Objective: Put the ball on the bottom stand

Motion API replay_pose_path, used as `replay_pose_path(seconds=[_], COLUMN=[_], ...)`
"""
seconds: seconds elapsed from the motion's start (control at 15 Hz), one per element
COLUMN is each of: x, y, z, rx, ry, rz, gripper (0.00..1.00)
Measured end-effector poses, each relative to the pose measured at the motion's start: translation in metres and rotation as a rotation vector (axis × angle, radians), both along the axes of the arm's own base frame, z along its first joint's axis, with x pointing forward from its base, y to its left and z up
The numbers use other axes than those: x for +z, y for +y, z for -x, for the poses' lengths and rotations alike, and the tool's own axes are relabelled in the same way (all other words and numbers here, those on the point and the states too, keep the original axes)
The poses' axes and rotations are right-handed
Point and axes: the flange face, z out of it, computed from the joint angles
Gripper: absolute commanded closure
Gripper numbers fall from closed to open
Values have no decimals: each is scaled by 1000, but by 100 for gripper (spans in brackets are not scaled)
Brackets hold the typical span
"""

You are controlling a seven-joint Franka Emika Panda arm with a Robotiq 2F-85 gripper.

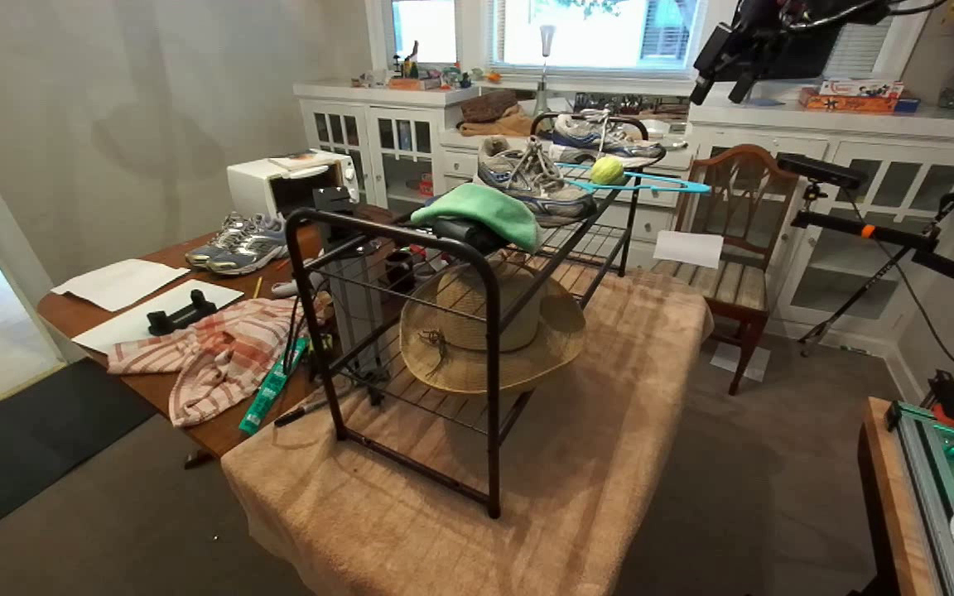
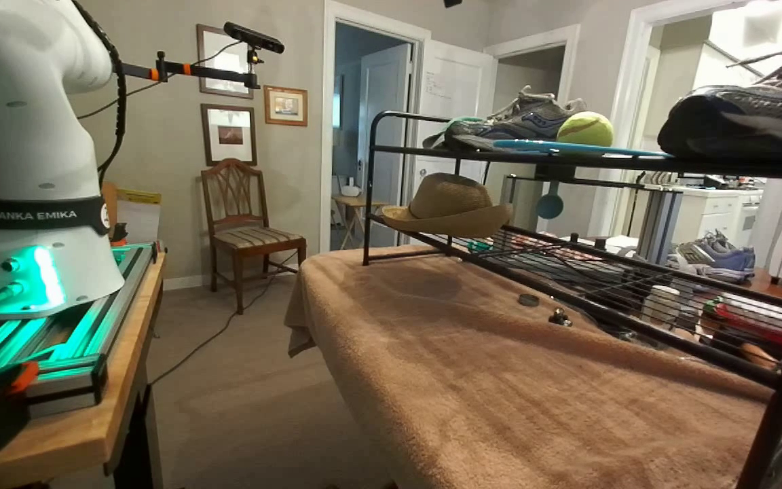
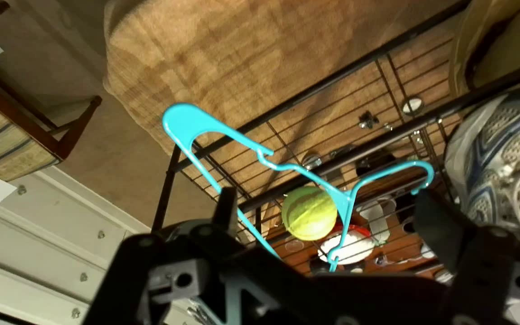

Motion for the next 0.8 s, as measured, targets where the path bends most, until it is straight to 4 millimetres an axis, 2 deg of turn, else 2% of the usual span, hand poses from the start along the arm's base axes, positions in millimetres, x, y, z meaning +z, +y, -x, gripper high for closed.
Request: replay_pose_path(seconds=[0.13,0.27,0.53,0.8], x=[0,-8,-44,-76], y=[-10,-16,-30,-43], z=[-20,-45,-87,-118], rx=[-16,-23,-44,-67], ry=[-27,-23,24,22], rz=[1,4,13,39], gripper=[0,0,0,0])
